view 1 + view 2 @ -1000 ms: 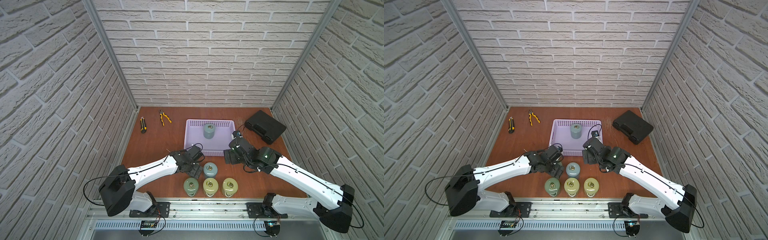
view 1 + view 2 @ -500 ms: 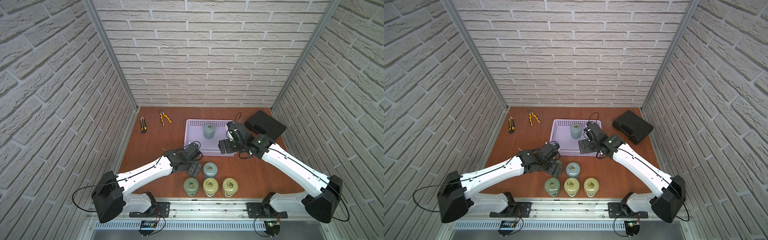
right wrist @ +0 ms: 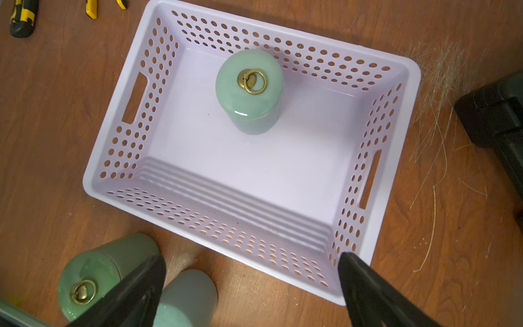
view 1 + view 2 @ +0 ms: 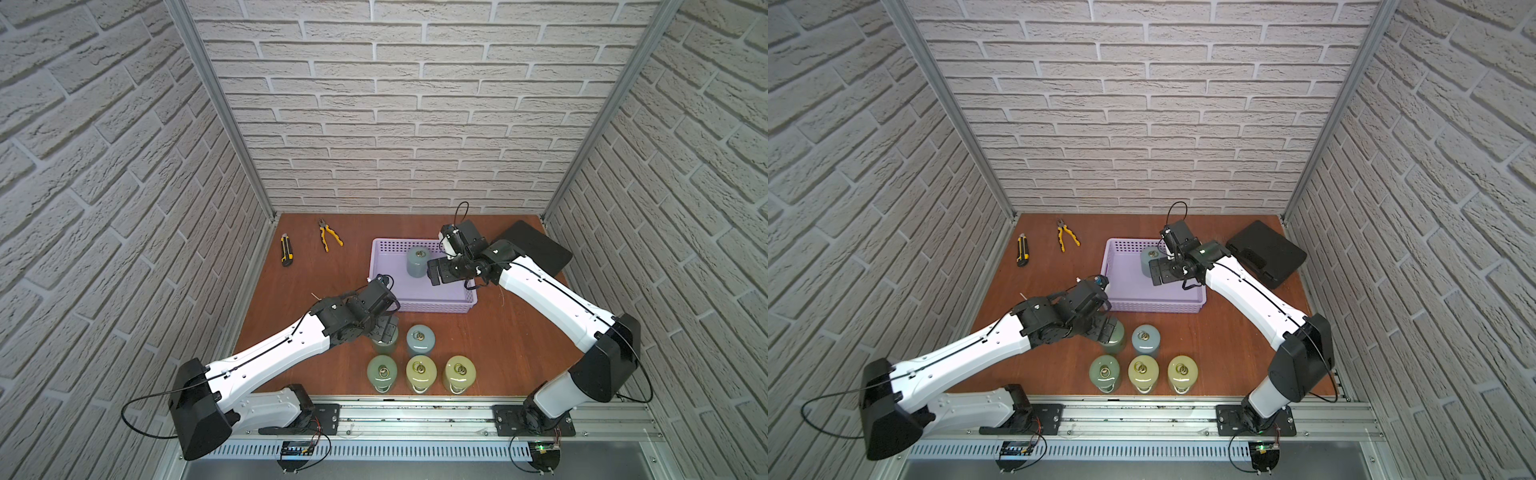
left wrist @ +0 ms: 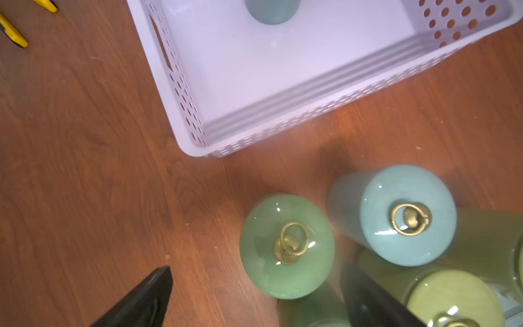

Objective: Take the tea canister out of the basket
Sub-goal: Place the tea canister at the center of the board.

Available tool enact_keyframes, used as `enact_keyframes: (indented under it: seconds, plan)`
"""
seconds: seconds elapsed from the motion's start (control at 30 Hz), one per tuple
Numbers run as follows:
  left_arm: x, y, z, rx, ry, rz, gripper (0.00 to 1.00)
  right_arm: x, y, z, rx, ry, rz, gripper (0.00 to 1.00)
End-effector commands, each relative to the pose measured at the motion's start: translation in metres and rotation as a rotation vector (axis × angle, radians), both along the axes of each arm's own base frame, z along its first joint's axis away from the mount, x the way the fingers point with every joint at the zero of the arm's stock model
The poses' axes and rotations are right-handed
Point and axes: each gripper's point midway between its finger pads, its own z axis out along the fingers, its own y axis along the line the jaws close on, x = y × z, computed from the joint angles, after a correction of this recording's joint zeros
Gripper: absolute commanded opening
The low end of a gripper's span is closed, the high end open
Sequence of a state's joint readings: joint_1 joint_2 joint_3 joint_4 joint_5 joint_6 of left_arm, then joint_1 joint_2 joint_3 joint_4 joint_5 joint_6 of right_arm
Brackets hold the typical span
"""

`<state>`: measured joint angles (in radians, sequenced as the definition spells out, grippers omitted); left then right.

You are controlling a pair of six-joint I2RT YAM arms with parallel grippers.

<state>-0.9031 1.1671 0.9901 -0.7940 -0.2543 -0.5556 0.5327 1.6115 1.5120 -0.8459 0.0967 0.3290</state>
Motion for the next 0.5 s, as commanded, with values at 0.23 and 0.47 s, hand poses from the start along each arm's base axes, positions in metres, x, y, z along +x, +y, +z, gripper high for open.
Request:
enact_keyframes:
  seconds: [0.23, 0.47]
  plan:
    - [0.002, 0.017, 0.022, -0.045, -0.078, 0.068, 0.98, 0.035, 0.008, -0.006, -0.055, 0.012, 0.027, 1.00]
    - [0.004, 0.023, 0.033, -0.137, -0.166, 0.094, 0.98, 0.057, 0.012, -0.016, -0.090, 0.006, 0.033, 1.00]
